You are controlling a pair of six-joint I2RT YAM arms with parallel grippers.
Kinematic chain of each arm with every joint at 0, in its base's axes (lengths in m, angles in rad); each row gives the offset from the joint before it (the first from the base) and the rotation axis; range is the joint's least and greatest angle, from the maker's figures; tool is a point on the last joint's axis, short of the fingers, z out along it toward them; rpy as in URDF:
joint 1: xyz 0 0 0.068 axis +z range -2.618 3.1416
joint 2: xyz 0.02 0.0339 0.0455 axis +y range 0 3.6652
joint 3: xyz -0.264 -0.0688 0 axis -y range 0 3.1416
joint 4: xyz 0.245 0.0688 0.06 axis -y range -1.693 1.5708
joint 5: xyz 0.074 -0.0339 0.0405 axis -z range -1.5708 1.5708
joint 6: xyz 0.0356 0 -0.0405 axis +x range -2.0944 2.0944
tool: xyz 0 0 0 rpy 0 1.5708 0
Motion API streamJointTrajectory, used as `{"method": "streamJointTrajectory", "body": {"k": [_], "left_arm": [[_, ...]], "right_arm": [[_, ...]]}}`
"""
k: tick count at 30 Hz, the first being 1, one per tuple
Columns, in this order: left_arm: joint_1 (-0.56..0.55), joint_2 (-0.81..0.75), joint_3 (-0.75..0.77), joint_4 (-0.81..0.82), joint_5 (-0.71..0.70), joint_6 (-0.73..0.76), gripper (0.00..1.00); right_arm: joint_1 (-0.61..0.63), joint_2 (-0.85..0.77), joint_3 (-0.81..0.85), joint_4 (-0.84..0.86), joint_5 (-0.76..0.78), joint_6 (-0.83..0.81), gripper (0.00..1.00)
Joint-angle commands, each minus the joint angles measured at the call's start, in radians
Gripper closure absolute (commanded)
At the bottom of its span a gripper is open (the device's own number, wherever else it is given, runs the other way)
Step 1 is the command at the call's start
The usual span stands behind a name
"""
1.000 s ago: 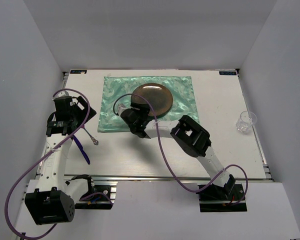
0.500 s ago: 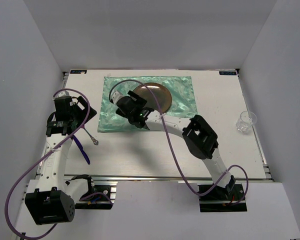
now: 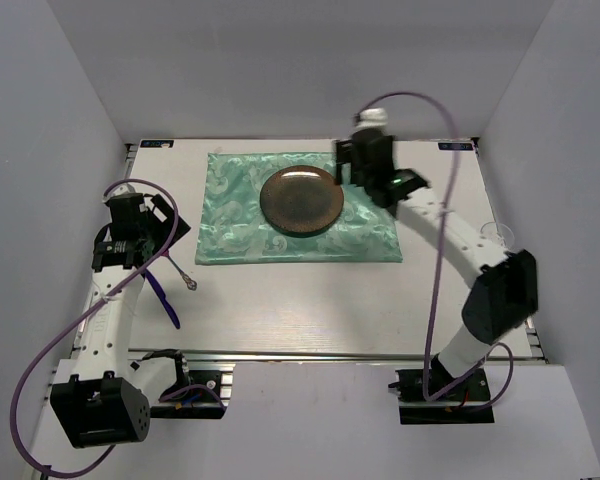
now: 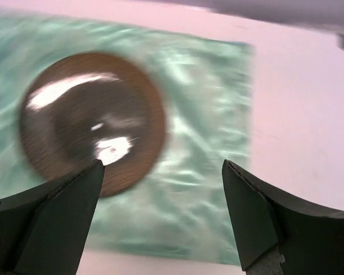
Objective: Set the dinner table for one person
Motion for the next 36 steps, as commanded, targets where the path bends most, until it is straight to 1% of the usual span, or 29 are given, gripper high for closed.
{"method": "streamJointTrajectory", "body": {"k": [1,2,3,6,7,8,10,11,12,15,16,17,19,23,26,29,30,31,32,33,34,36], "left_arm": [[0.005,0.012,0.008,-0.001,0.005,0.005,0.02],[0.005,0.014,0.009,-0.003,0.008,0.008,0.02],[0.005,0.018,0.011,-0.006,0.011,0.01,0.02],[0.005,0.017,0.008,0.0,0.019,0.01,0.02],[0.005,0.018,0.006,0.002,0.025,0.011,0.02],[0.005,0.023,0.006,0.005,0.034,0.013,0.02],[0.005,0.03,0.003,0.006,0.042,0.014,0.02],[0.005,0.032,0.003,0.005,0.042,0.017,0.02],[0.005,0.037,0.001,0.006,0.077,0.017,0.02],[0.005,0.037,-0.002,0.016,0.102,0.022,0.02],[0.005,0.04,-0.002,0.019,0.107,0.022,0.02],[0.005,0.04,-0.003,0.017,0.11,0.022,0.02],[0.005,0.043,-0.006,0.02,0.113,0.024,0.02],[0.005,0.04,-0.008,0.023,0.116,0.027,0.02],[0.005,0.037,-0.012,0.026,0.111,0.027,0.02],[0.005,0.034,-0.014,0.026,0.107,0.028,0.02],[0.005,0.035,-0.011,0.026,0.104,0.028,0.02],[0.005,0.035,-0.011,0.026,0.105,0.028,0.02],[0.005,0.035,-0.012,0.028,0.108,0.028,0.02],[0.005,0.035,-0.014,0.029,0.11,0.028,0.02],[0.005,0.032,-0.014,0.033,0.11,0.03,0.02],[0.005,0.034,-0.015,0.036,0.117,0.03,0.02]], "right_arm": [[-0.252,-0.087,-0.055,-0.115,-0.075,0.199,0.11],[-0.283,-0.089,-0.052,-0.177,-0.06,0.198,0.11],[-0.355,-0.086,-0.024,-0.219,-0.014,0.201,0.11],[-0.421,-0.09,-0.009,-0.312,0.049,0.216,0.11],[-0.496,-0.098,-0.033,-0.304,0.052,0.21,0.11],[-0.525,-0.104,-0.051,-0.296,0.04,0.196,0.11],[-0.629,-0.103,-0.077,-0.296,-0.009,0.186,0.11],[-0.647,-0.101,-0.088,-0.29,-0.017,0.176,0.13],[-0.689,-0.104,-0.105,-0.272,-0.025,0.169,0.13],[-0.737,-0.118,-0.185,-0.236,0.0,0.169,0.13],[-0.746,-0.118,-0.211,-0.232,0.003,0.175,0.14],[-0.781,-0.121,-0.229,-0.215,-0.002,0.169,0.15],[-0.814,-0.112,-0.26,-0.181,-0.037,0.172,0.17],[-0.861,-0.087,-0.375,-0.083,-0.077,0.195,0.19],[-0.878,-0.07,-0.413,-0.029,-0.089,0.212,0.23],[-0.895,-0.043,-0.42,-0.011,-0.147,0.221,0.31],[-0.894,-0.035,-0.417,-0.014,-0.15,0.224,0.39],[-0.894,-0.029,-0.417,-0.011,-0.149,0.222,0.56],[-0.891,-0.018,-0.415,-0.005,-0.155,0.224,0.7],[-0.885,-0.015,-0.409,0.002,-0.164,0.215,1.0],[-0.881,-0.008,-0.4,0.006,-0.176,0.183,1.0],[-0.837,-0.001,-0.345,-0.017,-0.178,0.161,1.0]]}}
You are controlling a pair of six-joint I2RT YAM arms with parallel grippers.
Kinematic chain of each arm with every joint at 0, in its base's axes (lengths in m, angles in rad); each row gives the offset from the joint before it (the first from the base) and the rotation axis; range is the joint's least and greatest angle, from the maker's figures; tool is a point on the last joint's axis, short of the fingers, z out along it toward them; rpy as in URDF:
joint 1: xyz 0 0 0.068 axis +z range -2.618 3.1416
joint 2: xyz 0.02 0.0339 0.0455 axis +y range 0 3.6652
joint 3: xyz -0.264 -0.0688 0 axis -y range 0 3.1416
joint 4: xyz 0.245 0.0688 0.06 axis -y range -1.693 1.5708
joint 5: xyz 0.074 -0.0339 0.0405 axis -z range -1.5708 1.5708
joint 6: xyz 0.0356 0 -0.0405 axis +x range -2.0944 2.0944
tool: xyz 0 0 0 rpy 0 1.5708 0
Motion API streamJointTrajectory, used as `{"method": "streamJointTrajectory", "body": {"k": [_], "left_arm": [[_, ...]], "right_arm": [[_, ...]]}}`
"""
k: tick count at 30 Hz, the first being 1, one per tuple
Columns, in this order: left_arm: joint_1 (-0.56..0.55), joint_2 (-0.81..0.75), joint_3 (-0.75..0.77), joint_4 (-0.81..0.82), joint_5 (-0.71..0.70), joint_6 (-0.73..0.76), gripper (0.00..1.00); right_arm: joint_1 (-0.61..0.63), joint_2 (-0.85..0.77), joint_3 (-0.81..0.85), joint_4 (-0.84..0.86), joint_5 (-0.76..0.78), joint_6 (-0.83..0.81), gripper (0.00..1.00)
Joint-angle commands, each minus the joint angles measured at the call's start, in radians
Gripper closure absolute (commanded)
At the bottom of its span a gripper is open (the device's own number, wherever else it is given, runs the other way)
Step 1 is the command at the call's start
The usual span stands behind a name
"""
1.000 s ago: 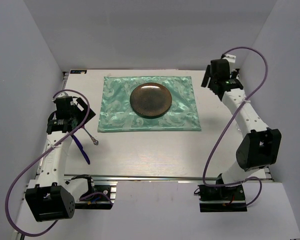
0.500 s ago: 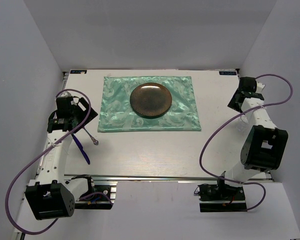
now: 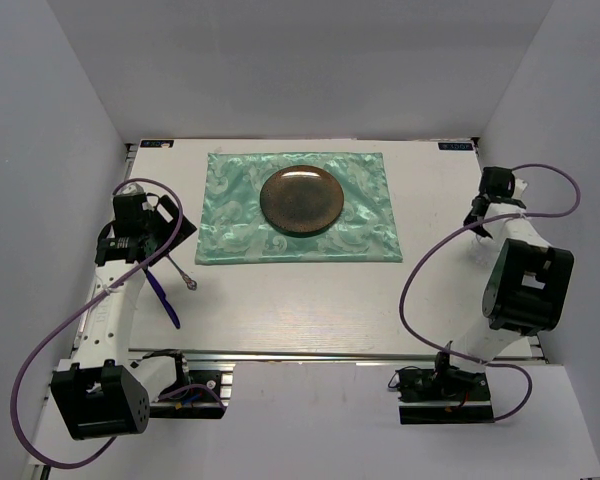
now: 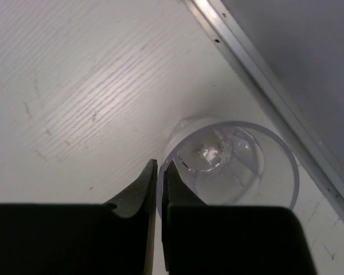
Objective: Set the dinner table for one person
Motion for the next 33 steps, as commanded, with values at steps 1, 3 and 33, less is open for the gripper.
{"method": "streamJointTrajectory", "body": {"k": [1,3,33], "left_arm": [[0.004,-0.011,-0.005,0.021,0.023,0.013,0.02],[0.004,-0.014,-0.003,0.021,0.031,0.016,0.02],[0.004,-0.033,-0.003,0.02,-0.016,0.034,0.02]], "right_arm": [[0.082,0.019,0.082,0.029,-0.045,-0.056,1.0],[0.12,0.025,0.153,0.026,-0.066,-0.085,1.0],[0.552,0.815,1.214,-0.096,-0.215,-0.331,1.0]]}}
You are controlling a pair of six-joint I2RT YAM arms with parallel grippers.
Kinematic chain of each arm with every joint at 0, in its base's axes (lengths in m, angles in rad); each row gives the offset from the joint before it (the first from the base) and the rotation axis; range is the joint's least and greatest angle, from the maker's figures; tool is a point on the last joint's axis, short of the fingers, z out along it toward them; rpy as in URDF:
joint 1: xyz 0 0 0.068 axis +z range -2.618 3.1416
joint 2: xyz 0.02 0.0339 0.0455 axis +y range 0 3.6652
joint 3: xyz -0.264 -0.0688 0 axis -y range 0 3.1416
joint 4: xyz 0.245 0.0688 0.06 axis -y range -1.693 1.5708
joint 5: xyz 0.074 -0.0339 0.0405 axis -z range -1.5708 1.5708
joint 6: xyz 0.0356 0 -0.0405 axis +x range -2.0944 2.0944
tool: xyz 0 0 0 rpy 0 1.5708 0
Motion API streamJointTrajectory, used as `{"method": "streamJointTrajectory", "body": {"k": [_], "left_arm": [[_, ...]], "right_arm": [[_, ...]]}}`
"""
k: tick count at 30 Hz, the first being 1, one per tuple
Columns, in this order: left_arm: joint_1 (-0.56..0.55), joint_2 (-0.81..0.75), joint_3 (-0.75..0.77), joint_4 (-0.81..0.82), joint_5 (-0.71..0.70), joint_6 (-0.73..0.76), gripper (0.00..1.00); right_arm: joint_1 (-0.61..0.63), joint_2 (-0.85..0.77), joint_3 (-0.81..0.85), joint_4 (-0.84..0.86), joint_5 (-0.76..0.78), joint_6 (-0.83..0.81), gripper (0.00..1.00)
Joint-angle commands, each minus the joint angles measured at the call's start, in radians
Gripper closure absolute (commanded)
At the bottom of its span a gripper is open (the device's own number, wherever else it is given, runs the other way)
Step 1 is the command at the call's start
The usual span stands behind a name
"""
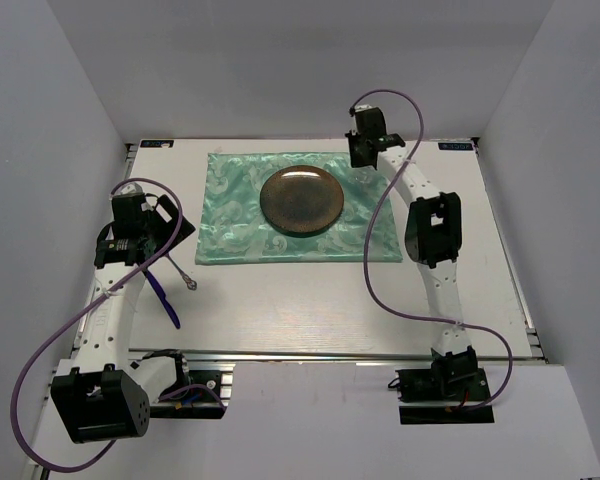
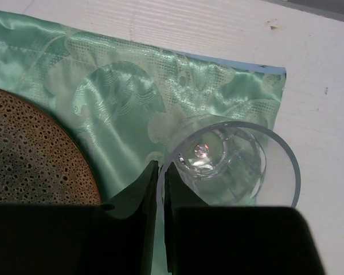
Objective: Set the dinner table for one person
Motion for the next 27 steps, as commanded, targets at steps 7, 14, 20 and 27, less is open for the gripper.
{"method": "streamJointTrajectory", "body": {"k": [7,14,20,27], "left_arm": [[0.004,0.003,-0.004,0.01,-0.006,0.014,0.02],[0.004,0.091,0.013,-0.033,-0.113,-0.023,0.02],[0.015,0.25,0.071,-0.102,-0.178,-0.124,0.02],[0.059,0.422,0.176,-0.159,-0.199,-0.167,0.02]], "right_arm": [[0.02,-0.05,0.08,0.07,0.022,0.001,0.11],[0.023,-0.448,-0.256,0.095,-0.023,0.096,0.11],[0.078,-0.938,-0.985,0.392,-0.198,0.244,0.11],[0.212,-1.127,-1.426,0.632,-0.385,0.396,0.18]]}}
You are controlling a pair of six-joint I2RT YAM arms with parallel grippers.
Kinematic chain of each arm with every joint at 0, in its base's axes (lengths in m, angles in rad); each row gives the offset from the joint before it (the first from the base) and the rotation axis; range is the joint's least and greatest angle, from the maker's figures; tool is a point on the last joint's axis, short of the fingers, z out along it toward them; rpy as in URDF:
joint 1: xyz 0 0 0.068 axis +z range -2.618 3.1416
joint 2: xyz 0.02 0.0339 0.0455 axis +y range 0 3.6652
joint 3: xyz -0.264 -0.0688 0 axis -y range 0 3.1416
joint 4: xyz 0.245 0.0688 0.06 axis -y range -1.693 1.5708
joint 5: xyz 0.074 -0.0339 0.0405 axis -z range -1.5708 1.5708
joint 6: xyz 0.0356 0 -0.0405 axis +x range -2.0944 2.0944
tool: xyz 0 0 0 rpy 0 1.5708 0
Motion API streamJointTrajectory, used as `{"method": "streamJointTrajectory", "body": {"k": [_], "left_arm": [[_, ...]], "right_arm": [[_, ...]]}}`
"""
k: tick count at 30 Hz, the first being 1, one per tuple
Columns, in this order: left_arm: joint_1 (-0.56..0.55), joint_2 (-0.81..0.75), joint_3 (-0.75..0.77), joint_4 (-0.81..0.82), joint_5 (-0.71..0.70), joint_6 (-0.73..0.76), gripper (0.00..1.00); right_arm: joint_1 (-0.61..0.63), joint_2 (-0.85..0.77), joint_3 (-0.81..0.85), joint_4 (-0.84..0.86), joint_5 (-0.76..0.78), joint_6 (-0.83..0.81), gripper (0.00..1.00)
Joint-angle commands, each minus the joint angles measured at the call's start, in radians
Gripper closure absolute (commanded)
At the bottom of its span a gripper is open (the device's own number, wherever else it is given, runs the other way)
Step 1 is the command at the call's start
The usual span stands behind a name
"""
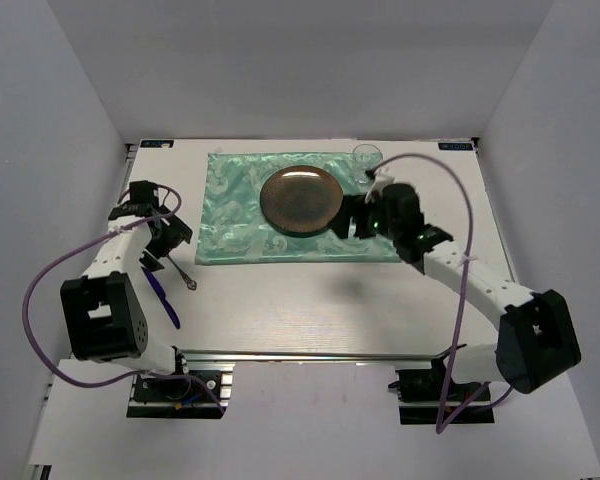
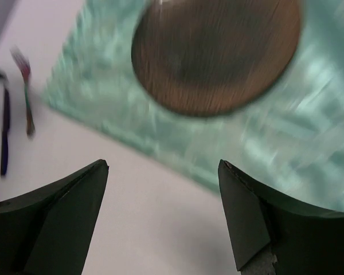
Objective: Set the dinner table for one person
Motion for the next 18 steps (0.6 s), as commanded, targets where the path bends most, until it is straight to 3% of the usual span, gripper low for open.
{"method": "streamJointTrajectory", "body": {"k": [1,8,16,18], "left_arm": [[0.028,0.027,0.078,-0.066,-0.06,-0.043,0.02],[0.107,-0.09,-0.026,-0.157,-0.192,-0.091,0.03],[0.166,-0.144,-0.141,-0.151,-0.13,-0.092,0.05],[0.178,-0.141,-0.195,-0.122,-0.078,-0.115,0.09]], "right_arm": [[0.06,0.007,-0.161,0.119,-0.122,0.111,0.18],[0.117,-0.023,-0.313,0.235,-0.147,0.135,0.16],[0.106,-0.005,-0.336,0.271,-0.197,0.109,0.13],[0.106,-0.01,-0.35,0.285,-0.205,0.111,0.13]]}}
